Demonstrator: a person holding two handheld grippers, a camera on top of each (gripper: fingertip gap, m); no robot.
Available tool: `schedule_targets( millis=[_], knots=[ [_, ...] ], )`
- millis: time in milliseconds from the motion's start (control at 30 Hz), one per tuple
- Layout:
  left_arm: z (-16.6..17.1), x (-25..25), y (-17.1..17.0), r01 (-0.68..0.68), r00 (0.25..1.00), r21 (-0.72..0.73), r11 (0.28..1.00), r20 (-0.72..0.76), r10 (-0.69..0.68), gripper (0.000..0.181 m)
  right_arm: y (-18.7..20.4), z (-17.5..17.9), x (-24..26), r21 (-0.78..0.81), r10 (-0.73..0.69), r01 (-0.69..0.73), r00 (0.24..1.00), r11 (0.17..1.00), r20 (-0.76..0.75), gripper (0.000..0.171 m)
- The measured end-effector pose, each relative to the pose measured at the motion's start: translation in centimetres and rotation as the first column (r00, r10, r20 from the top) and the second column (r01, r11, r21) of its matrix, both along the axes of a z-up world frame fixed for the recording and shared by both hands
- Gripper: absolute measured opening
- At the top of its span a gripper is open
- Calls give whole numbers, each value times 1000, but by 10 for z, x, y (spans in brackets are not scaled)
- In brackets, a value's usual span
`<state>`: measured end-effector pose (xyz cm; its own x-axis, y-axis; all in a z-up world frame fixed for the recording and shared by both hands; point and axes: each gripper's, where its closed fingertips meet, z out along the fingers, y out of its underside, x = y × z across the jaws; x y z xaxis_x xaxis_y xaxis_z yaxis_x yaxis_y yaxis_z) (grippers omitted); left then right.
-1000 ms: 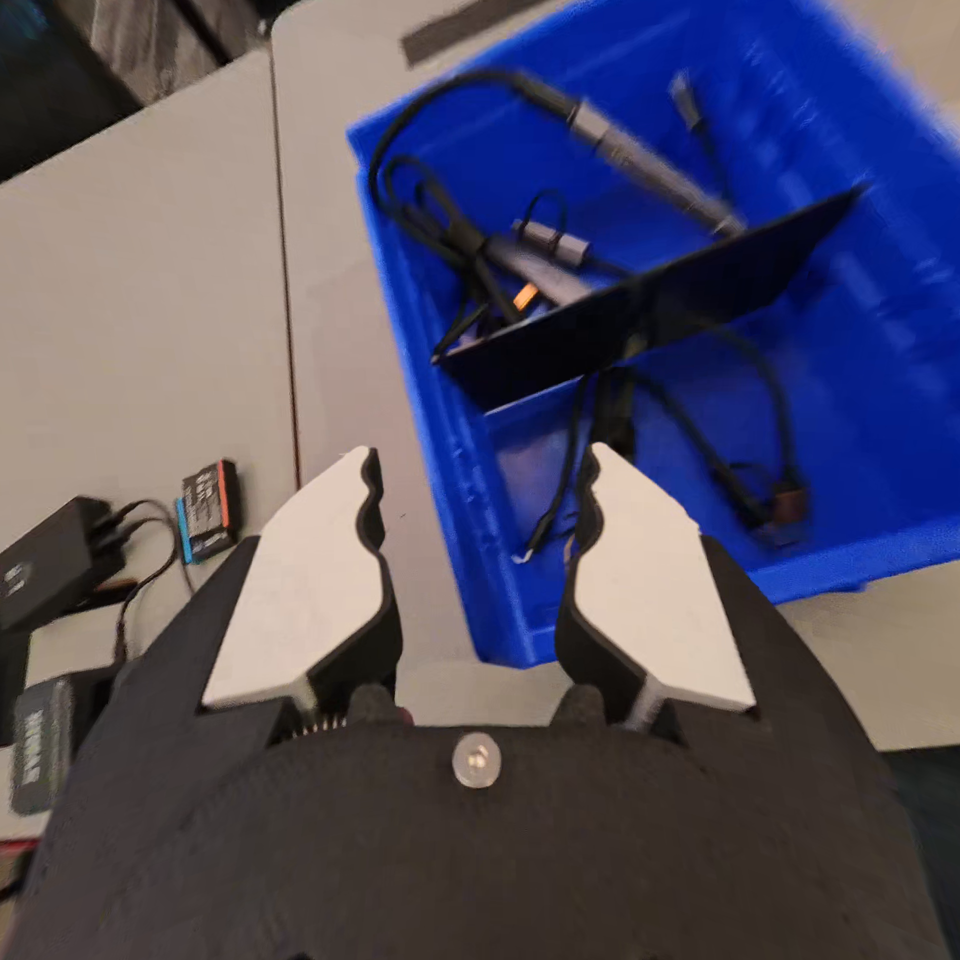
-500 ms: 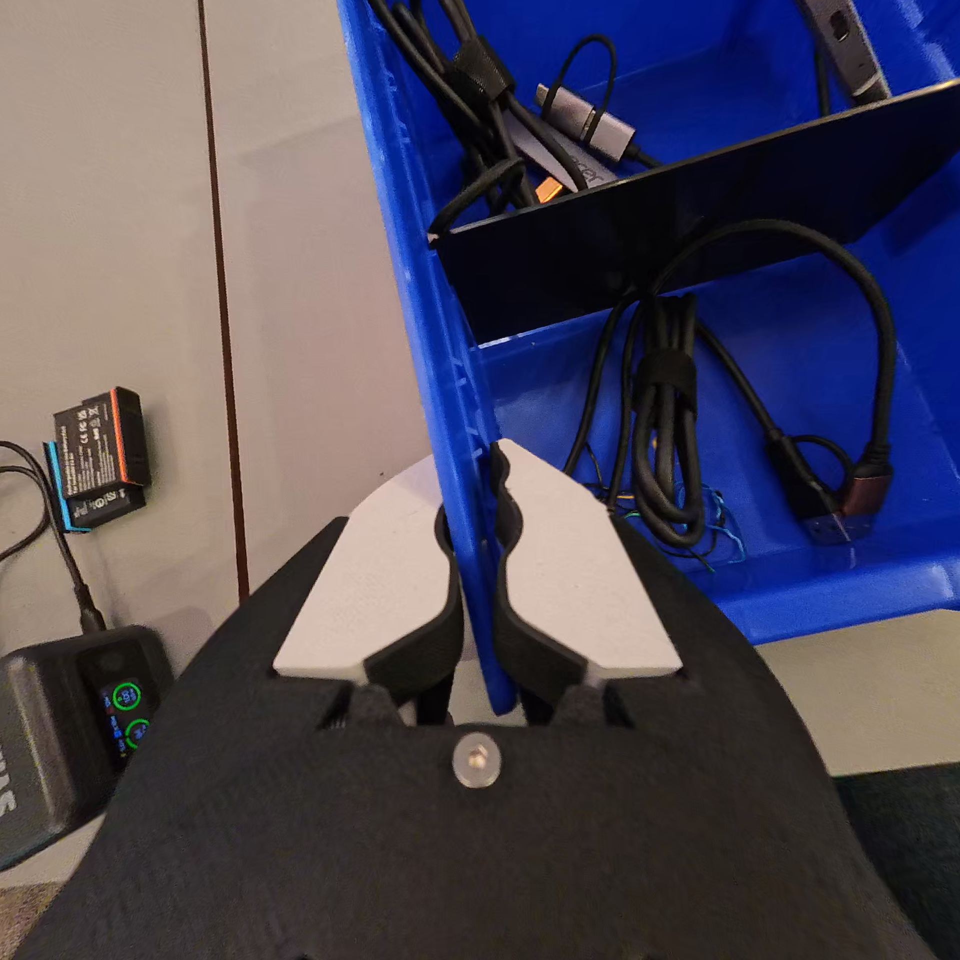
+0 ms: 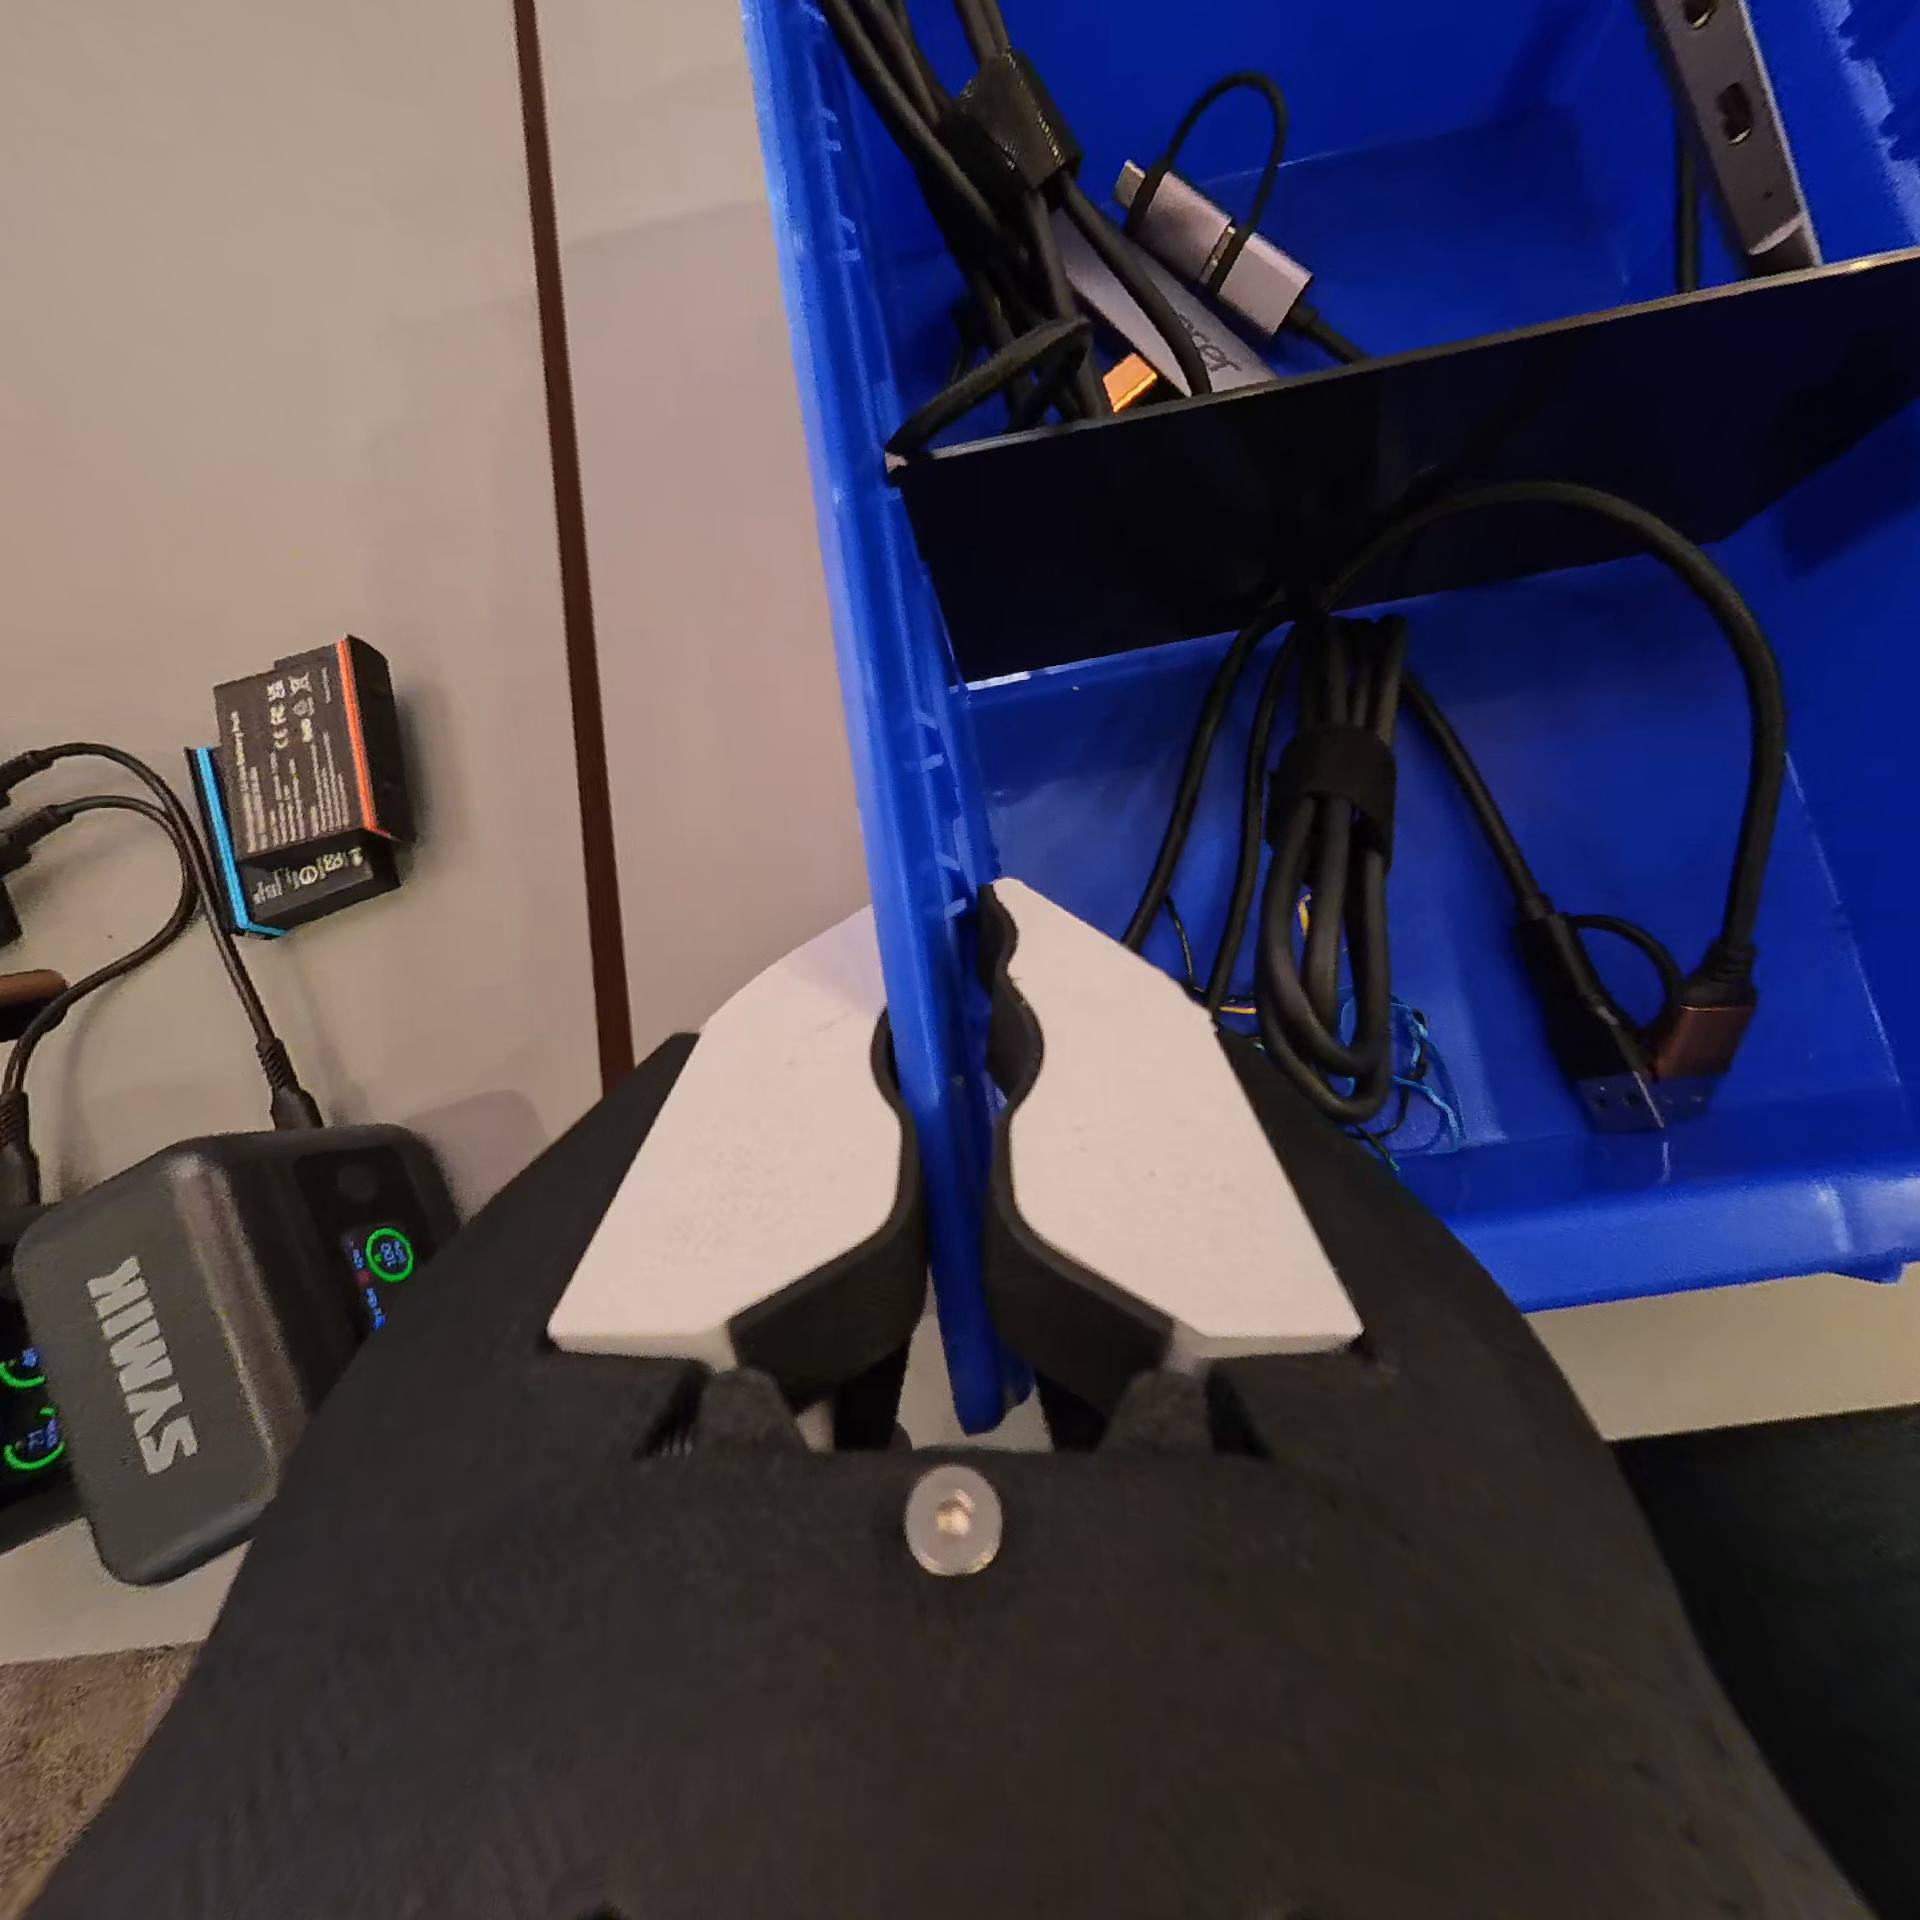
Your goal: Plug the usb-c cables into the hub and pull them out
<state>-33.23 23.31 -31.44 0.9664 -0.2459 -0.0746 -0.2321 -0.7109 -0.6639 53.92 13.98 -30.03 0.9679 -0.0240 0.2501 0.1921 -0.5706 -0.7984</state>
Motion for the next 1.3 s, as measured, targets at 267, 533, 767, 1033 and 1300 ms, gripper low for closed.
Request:
schedule_targets(
  millis=[267,533,767,1033,1300],
  knots=[
    [0,-15,0,-36,999,8,999,4,36,6,-4,0,35,3,-60,60,998,998,2,12],
    [1,-21,2,-24,999,32,999,-24,25,8,-3,2,37,7,-62,62,996,998,65,19],
    [20,-22,5,-33,999,123,992,-4,34,29,-7,15,37,58,-79,72,988,996,133,36],
    [77,-15,10,-32,995,306,951,-83,60,35,-8,72,15,199,-91,44,968,979,232,35],
    [106,66,31,97,995,332,938,-13,-98,48,8,127,-81,330,62,-168,949,929,308,30]
  ],
)
